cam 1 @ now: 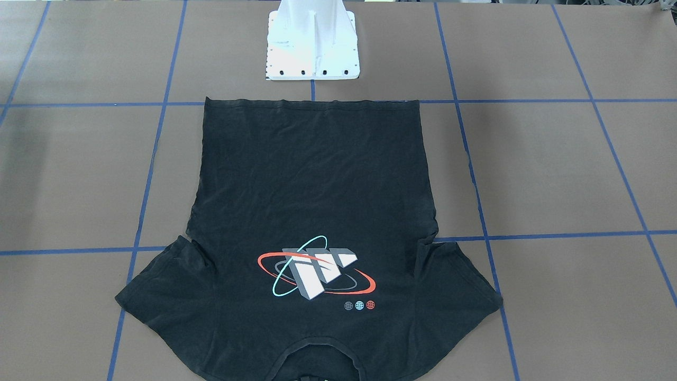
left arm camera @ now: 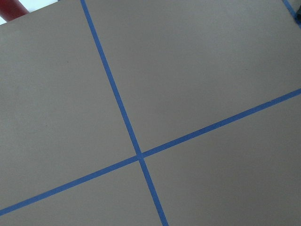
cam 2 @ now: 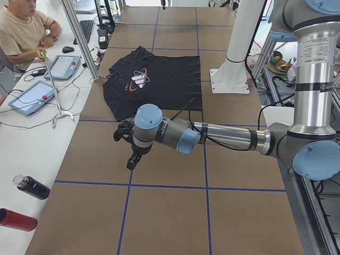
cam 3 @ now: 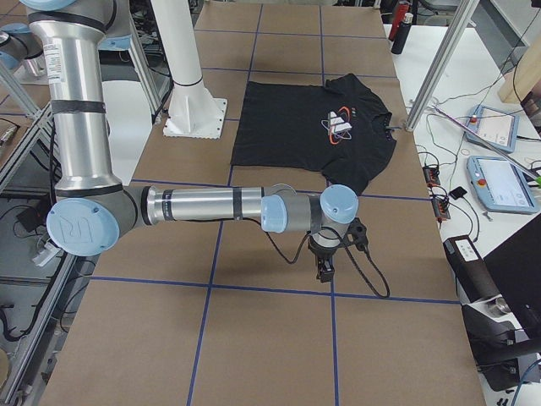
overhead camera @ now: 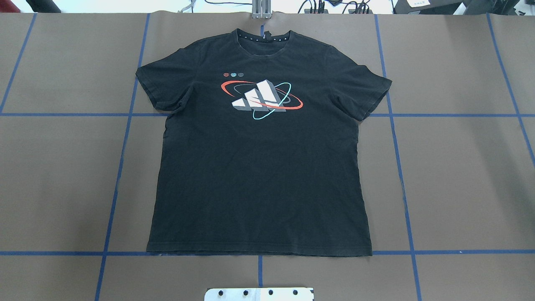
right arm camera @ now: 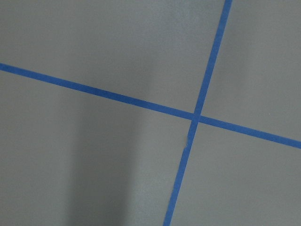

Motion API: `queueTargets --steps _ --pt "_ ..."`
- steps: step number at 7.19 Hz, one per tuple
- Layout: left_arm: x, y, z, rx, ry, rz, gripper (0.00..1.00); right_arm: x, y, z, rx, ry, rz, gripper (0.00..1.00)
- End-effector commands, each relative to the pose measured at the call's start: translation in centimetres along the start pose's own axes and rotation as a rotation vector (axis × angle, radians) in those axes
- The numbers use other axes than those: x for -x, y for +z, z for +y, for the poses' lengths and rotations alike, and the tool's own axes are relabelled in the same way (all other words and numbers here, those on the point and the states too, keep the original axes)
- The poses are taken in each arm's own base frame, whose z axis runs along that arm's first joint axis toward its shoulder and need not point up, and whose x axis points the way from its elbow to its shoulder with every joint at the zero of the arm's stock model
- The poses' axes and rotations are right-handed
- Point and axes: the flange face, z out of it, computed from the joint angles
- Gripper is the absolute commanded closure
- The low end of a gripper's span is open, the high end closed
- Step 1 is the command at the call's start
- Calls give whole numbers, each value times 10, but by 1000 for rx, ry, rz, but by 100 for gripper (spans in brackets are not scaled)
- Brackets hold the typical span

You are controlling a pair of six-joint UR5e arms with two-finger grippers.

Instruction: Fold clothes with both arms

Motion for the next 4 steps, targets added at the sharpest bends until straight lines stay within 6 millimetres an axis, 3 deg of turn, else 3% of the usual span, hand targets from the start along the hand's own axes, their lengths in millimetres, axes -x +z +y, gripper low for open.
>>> queueTargets --steps 1,3,4 --pt "-1 -1 0 -3 9 -1 0 1 -1 0 -3 -2 -3 0" --pt "-1 0 5 1 -3 1 0 6 -5 -4 -37 -36 1 0" --pt "-3 1 20 11 -10 14 0 7 -3 -3 -40 -20 -16 0"
